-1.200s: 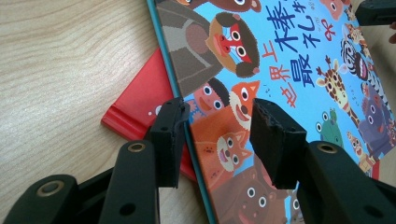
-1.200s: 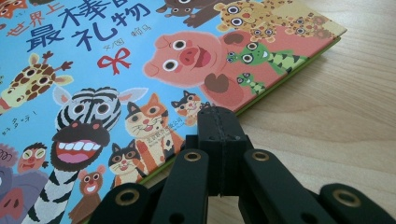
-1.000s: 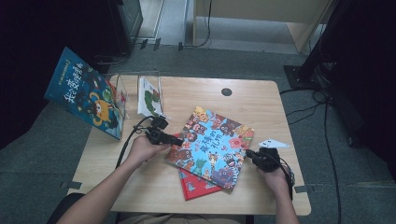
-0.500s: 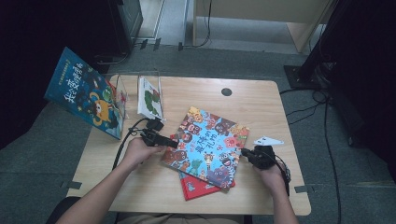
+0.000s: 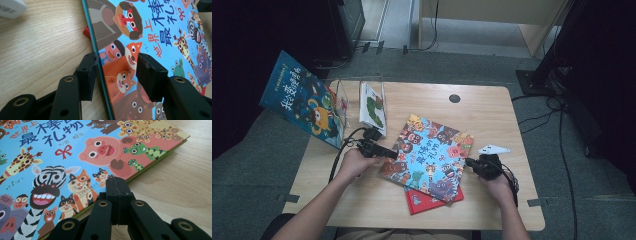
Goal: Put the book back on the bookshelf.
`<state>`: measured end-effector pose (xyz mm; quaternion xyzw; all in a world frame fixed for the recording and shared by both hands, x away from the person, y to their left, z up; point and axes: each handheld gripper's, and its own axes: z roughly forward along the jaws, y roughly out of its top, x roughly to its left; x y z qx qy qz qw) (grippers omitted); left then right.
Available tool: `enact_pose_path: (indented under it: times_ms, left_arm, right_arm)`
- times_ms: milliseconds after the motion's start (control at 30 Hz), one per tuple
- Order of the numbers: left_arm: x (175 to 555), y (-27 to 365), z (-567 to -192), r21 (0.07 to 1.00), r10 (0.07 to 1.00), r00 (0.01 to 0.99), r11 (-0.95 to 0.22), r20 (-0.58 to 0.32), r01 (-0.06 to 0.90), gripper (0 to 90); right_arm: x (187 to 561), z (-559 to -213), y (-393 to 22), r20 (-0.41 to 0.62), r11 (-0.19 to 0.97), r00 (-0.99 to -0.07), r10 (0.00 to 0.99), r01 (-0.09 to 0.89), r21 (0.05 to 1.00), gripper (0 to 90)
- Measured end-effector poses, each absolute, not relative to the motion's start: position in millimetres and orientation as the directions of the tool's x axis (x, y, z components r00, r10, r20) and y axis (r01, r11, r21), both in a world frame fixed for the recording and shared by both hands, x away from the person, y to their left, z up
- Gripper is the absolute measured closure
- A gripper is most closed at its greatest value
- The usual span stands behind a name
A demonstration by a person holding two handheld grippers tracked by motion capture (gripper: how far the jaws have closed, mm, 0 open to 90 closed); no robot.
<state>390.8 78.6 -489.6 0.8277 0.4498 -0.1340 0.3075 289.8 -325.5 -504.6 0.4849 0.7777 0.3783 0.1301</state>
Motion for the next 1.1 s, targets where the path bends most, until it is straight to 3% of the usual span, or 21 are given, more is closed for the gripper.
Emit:
enact_pose_path:
  times_ms: [800, 967, 1100]
  left_arm:
    - [402, 87, -493, 0.36, 0.679, 0.517, -0.374, -0.521, 0.854, 44.2]
    - [403, 86, -494, 0.356, 0.667, 0.502, -0.357, -0.551, 0.864, 38.3]
    - [403, 84, -492, 0.363, 0.685, 0.518, -0.374, -0.513, 0.853, 38.2]
  right_arm:
    - [293, -502, -307, 0.157, 0.268, -0.532, 0.832, 0.633, 0.727, 90.0]
    - [292, -502, -307, 0.156, 0.267, -0.533, 0.831, 0.63, 0.729, 90.0]
    - [292, -502, -306, 0.163, 0.265, -0.533, 0.83, 0.634, 0.726, 90.0]
